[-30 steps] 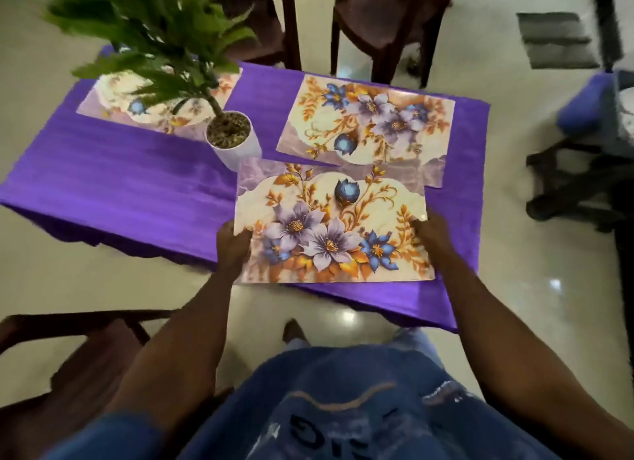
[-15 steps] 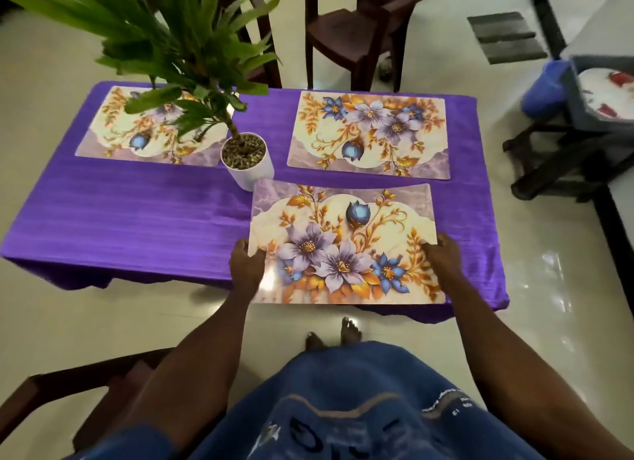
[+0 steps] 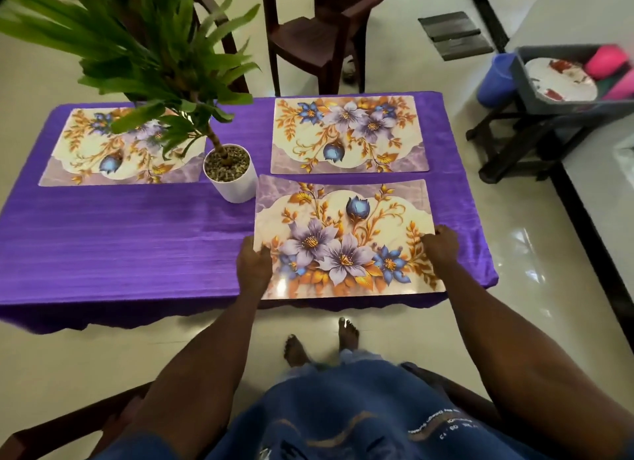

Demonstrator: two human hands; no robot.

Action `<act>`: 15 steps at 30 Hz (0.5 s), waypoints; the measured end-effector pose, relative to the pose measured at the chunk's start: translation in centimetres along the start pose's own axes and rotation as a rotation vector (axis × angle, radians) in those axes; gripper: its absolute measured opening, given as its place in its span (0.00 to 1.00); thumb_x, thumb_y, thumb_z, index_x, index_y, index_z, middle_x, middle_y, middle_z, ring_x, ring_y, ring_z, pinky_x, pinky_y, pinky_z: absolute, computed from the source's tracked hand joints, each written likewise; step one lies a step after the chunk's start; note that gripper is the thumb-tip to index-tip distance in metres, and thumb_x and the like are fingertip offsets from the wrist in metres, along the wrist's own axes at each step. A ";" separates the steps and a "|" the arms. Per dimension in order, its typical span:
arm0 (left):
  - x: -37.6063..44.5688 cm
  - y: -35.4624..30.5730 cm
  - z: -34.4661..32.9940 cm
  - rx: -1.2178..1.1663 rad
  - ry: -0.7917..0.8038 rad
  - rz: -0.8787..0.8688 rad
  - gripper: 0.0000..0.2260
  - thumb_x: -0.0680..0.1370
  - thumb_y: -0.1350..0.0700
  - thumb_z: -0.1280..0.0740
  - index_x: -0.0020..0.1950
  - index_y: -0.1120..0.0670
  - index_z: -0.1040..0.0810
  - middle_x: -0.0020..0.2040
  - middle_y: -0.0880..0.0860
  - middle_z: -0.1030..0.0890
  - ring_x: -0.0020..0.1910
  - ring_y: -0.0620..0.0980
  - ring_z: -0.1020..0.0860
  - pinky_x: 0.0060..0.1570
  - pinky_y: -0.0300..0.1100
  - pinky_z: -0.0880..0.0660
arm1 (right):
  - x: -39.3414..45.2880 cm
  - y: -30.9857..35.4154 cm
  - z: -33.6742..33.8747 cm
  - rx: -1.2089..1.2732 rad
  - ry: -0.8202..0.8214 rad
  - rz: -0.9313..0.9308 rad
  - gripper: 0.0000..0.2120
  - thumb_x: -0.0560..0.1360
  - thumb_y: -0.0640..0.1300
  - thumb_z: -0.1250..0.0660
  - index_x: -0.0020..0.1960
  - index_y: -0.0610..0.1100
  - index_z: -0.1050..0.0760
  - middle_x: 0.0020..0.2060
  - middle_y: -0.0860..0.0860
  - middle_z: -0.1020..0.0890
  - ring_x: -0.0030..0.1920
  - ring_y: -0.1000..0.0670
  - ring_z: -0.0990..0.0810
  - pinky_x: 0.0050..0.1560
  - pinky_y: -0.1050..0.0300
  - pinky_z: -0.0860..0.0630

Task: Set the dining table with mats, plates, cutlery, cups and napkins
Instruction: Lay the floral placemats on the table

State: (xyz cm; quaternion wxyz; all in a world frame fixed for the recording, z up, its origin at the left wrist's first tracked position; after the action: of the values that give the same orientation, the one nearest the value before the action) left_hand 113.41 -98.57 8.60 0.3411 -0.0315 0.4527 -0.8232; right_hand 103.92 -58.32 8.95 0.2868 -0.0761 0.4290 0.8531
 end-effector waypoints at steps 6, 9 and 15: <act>0.4 0.9 0.2 0.328 -0.001 -0.039 0.15 0.80 0.50 0.37 0.64 0.56 0.26 0.59 0.57 0.25 0.57 0.59 0.25 0.46 0.47 0.31 | -0.4 0.3 -0.8 -0.170 -0.007 0.031 0.14 0.74 0.35 0.38 0.59 0.36 0.23 0.52 0.40 0.18 0.54 0.39 0.20 0.54 0.49 0.25; 0.4 0.8 0.2 0.387 -0.006 -0.077 0.15 0.81 0.50 0.37 0.62 0.57 0.25 0.58 0.58 0.25 0.57 0.59 0.26 0.45 0.46 0.33 | -0.1 0.5 -0.7 -0.228 -0.028 0.058 0.14 0.72 0.34 0.38 0.57 0.35 0.22 0.52 0.38 0.18 0.54 0.37 0.20 0.54 0.47 0.23; 0.4 0.7 0.0 0.398 -0.013 -0.112 0.18 0.81 0.50 0.37 0.67 0.58 0.28 0.61 0.61 0.26 0.61 0.60 0.27 0.49 0.51 0.27 | -0.7 0.6 -0.6 -0.229 -0.066 0.058 0.13 0.73 0.35 0.35 0.57 0.35 0.22 0.52 0.40 0.18 0.53 0.39 0.20 0.48 0.54 0.27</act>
State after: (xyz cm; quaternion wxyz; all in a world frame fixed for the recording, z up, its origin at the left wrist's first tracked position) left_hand 113.47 -99.10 7.98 0.2973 0.0059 0.2764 -0.9139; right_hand 104.13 -59.36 9.25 0.2654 -0.0677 0.3210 0.9066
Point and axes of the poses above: each hand's wrist, its own x-axis towards the middle knuckle, its own z-axis out of the back of the hand, y = z × x, the point moved 3 cm from there along x, towards the middle knuckle
